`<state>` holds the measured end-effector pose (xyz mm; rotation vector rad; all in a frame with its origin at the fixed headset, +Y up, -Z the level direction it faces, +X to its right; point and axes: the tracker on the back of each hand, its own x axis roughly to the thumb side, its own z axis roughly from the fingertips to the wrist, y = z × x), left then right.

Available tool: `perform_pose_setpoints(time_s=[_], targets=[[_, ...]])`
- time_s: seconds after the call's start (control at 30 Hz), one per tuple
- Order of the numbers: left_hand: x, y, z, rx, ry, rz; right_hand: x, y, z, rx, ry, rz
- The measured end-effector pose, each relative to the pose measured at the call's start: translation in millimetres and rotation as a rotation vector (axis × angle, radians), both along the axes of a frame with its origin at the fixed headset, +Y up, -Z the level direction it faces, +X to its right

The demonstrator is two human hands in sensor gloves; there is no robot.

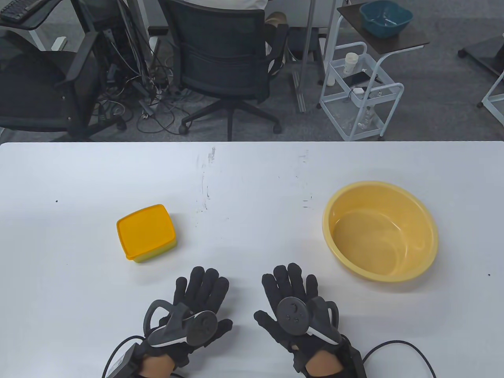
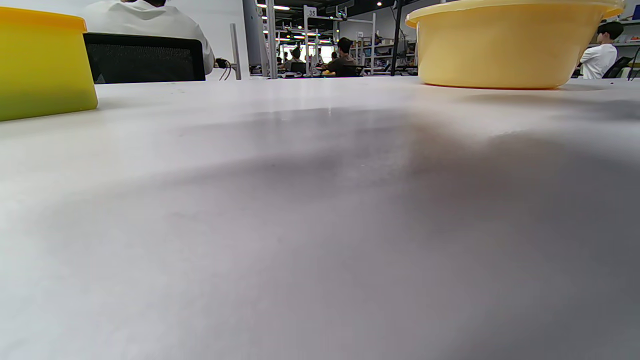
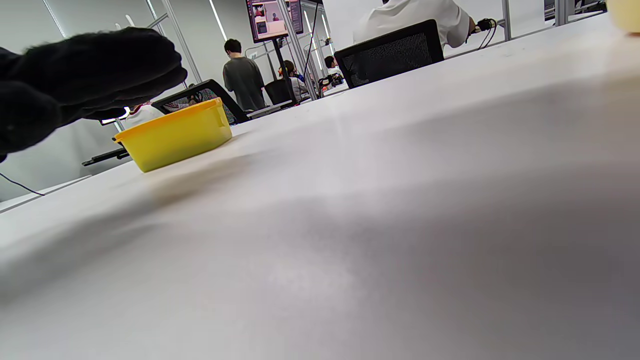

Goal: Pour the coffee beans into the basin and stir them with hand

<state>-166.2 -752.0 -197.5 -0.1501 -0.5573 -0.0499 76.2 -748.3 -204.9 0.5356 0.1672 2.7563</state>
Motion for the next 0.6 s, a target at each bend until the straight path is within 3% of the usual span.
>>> perform_pose_setpoints(time_s=[0.37,0.43,0.6], targets=[[2.5,-3.0,0.5,-0.035,-0.008,-0.007,-1.4,0.3,2.3,-0.003,0.010,-0.007],[1.8,0.5,-10.4,-0.052,0.028,-0.022,-2.1,0.2,2.2,-0.007,0.014,-0.005],[-31.2,41.5,-59.3,-0.024,0.199,-0.044,-6.9,-0.7,2.6,-0.005,0.028,0.013]])
